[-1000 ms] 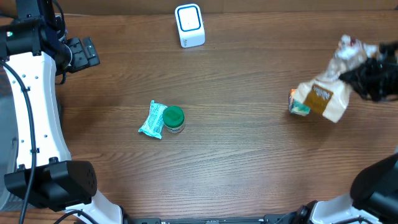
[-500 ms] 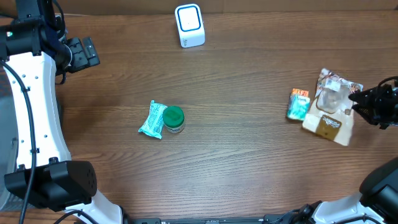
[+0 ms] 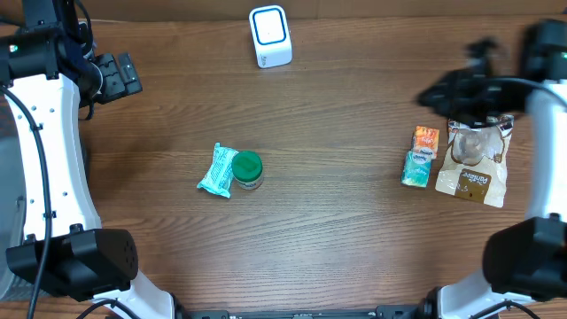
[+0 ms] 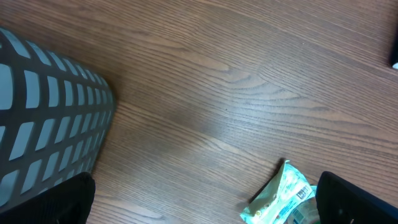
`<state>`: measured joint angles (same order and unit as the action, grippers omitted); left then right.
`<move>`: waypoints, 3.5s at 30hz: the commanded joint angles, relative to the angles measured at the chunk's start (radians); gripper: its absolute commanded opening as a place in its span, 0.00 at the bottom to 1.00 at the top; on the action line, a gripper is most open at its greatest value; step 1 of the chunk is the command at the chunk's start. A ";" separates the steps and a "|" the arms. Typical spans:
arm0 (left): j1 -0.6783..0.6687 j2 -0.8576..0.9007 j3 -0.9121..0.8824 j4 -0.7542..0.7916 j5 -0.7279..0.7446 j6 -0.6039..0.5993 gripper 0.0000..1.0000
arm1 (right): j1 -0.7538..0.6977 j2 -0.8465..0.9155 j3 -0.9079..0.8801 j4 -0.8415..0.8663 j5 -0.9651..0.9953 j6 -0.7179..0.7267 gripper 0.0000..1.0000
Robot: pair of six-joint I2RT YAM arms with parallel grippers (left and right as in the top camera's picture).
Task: Scan the item barcode
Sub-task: 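Move the right gripper to the green-lidded jar and grasp it, then lift the jar toward the white scanner and turn it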
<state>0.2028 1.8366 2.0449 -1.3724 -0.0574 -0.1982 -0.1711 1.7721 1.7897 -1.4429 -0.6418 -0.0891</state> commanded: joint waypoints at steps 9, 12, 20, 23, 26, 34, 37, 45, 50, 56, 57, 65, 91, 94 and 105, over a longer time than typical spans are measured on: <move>0.000 -0.025 0.014 0.000 -0.005 0.023 1.00 | 0.564 0.053 0.006 0.168 0.410 0.202 0.63; 0.000 -0.025 0.014 0.000 -0.005 0.023 1.00 | 0.670 0.079 0.005 0.225 0.468 0.229 0.69; 0.000 -0.025 0.014 0.000 -0.005 0.023 1.00 | 0.841 0.186 0.005 0.367 0.515 0.184 0.88; 0.000 -0.025 0.014 0.000 -0.005 0.023 1.00 | 0.875 0.235 0.005 0.394 0.514 0.156 0.91; 0.000 -0.025 0.014 0.000 -0.005 0.023 0.99 | 0.913 0.290 0.005 0.431 0.514 0.085 0.98; 0.000 -0.025 0.014 0.000 -0.005 0.023 1.00 | 0.962 0.342 0.005 0.516 0.574 0.033 1.00; 0.000 -0.025 0.014 0.000 -0.005 0.023 1.00 | 0.969 0.362 0.005 0.542 0.574 0.032 1.00; 0.000 -0.025 0.014 0.000 -0.005 0.023 0.99 | 0.969 0.401 0.003 0.520 0.574 0.031 0.98; 0.000 -0.025 0.014 0.000 -0.005 0.023 0.99 | 0.969 0.401 0.002 0.499 0.570 0.032 0.84; 0.000 -0.025 0.014 0.000 -0.005 0.023 1.00 | 0.969 0.402 -0.041 0.518 0.570 0.032 0.80; 0.000 -0.025 0.014 0.000 -0.005 0.023 1.00 | 0.969 0.402 -0.050 0.525 0.570 0.032 0.80; 0.000 -0.025 0.014 0.000 -0.005 0.023 1.00 | 0.966 0.401 -0.066 0.537 0.570 0.035 0.63; 0.000 -0.025 0.014 0.000 -0.005 0.023 1.00 | 0.584 0.168 0.228 -0.008 -0.332 -0.623 0.49; 0.000 -0.025 0.014 0.000 -0.005 0.023 1.00 | 0.548 0.111 0.228 -0.036 -0.331 -0.665 0.51; 0.000 -0.025 0.014 0.000 -0.005 0.023 1.00 | 0.597 0.088 0.187 -0.029 -0.026 -0.646 0.50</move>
<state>0.2028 1.8366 2.0449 -1.3724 -0.0574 -0.1982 0.3847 1.8729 1.9884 -1.4837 -0.7784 -0.7300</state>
